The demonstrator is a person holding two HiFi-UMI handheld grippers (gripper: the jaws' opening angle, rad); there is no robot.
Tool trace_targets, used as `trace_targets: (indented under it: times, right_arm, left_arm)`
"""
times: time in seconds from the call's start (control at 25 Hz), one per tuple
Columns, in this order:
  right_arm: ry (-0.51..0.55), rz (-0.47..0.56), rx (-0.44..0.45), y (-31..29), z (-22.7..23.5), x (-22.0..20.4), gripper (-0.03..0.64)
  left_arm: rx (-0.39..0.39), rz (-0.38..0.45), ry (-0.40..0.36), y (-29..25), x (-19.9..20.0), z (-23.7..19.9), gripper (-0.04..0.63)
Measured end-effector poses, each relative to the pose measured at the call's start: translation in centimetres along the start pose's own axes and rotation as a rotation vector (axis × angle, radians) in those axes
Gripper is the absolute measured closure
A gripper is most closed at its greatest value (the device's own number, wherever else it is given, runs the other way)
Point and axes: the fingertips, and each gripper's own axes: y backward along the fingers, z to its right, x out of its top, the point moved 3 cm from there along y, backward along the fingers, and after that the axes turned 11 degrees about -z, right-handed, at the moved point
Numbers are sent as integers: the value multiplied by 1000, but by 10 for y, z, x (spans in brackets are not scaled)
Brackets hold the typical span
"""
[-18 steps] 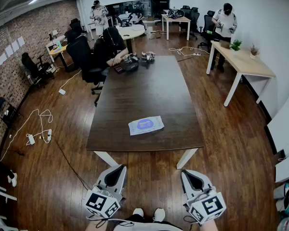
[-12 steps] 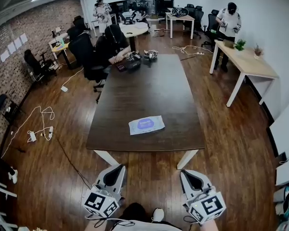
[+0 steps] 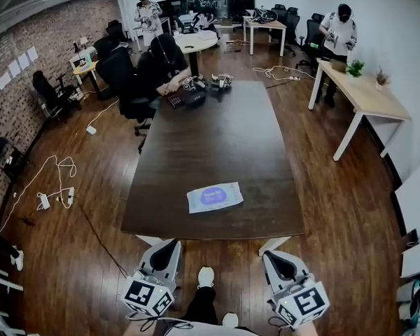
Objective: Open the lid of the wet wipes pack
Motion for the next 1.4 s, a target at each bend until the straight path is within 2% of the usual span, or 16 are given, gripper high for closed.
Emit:
trace_targets:
  times: [0.16, 0.4, 0.6, 0.72, 1.0, 1.12, 1.32, 1.4]
  right_arm:
    - [9, -1, -9, -52, 20, 19, 621]
    - [58, -2, 2, -139, 43, 60, 621]
    - [112, -27, 12, -201, 57, 79, 621]
    - [134, -46, 29, -233, 61, 81, 621]
    - [224, -230, 137, -290, 68, 46, 621]
    - [269, -306, 200, -313, 74, 26, 621]
    - [355, -366, 289, -350, 84, -11, 621]
    - [397, -423, 321, -361, 89, -27, 606]
  left_arm:
    - [-37, -10, -19, -48, 5, -35, 594]
    - [-98, -70, -49, -116, 9, -96, 594]
    - [-146, -91, -40, -169, 9, -122, 594]
    - [-182, -139, -52, -194, -1, -133, 595]
    - [-189, -271, -41, -237, -42, -143, 594]
    - [-228, -348, -16, -255, -65, -136, 594]
    - [-248, -465, -79, -280, -100, -126, 577]
    - [-241, -509, -96, -292, -117, -126, 534]
